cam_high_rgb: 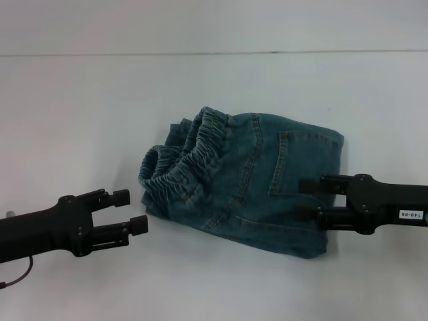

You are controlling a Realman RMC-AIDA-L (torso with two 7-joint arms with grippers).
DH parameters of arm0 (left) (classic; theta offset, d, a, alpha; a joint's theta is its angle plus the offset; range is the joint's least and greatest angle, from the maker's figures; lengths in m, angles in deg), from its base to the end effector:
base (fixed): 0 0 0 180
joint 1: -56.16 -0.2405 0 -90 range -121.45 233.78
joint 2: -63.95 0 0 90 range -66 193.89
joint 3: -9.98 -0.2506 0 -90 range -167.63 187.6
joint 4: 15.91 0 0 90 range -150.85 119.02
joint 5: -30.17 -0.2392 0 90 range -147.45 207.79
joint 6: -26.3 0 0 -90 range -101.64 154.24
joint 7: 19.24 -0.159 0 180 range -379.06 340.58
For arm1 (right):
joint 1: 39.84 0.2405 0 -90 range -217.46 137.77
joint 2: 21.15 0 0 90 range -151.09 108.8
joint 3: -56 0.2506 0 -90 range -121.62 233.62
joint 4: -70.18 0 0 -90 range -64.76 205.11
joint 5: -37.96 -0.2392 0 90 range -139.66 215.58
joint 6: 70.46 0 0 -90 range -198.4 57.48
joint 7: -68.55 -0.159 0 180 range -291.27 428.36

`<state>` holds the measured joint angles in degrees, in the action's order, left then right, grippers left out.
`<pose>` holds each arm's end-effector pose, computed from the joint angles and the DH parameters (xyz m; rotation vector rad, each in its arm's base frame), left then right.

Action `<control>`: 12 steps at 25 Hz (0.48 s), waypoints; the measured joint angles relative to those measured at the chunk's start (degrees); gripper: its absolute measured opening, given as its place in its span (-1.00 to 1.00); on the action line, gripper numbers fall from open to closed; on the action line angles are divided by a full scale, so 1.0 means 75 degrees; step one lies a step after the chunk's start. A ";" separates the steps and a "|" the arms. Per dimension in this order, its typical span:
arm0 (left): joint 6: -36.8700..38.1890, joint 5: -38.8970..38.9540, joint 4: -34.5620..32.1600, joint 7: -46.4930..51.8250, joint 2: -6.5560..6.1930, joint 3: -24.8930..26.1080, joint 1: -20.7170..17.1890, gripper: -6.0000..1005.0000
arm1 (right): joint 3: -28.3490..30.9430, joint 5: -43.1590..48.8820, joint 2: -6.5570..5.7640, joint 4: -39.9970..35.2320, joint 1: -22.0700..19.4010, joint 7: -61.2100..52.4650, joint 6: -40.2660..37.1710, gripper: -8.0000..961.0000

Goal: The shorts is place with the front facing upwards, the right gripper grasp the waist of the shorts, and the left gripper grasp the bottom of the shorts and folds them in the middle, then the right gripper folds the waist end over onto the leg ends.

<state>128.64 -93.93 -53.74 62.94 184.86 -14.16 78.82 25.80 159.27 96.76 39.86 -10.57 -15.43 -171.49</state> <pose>-0.3146 0.2838 0.0006 -2.6561 -0.9583 -0.8690 0.2837 0.3115 -0.0126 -2.7917 0.9368 0.9040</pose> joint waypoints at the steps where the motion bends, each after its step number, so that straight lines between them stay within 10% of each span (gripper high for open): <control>1: -0.0005 0.0000 0.0001 0.0002 -0.0002 0.0027 -0.0001 0.69 | -0.0001 -0.0001 0.0007 0.0001 0.0002 0.0001 0.0012 0.69; 12: -0.0006 0.0000 0.0004 0.0011 -0.0008 0.0091 -0.0008 0.69 | -0.0019 -0.0003 0.0113 0.0021 0.0036 0.0005 0.0079 0.69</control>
<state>128.59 -93.93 -53.70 63.02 184.80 -13.48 78.75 25.65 159.24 97.61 40.01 -10.29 -15.39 -170.89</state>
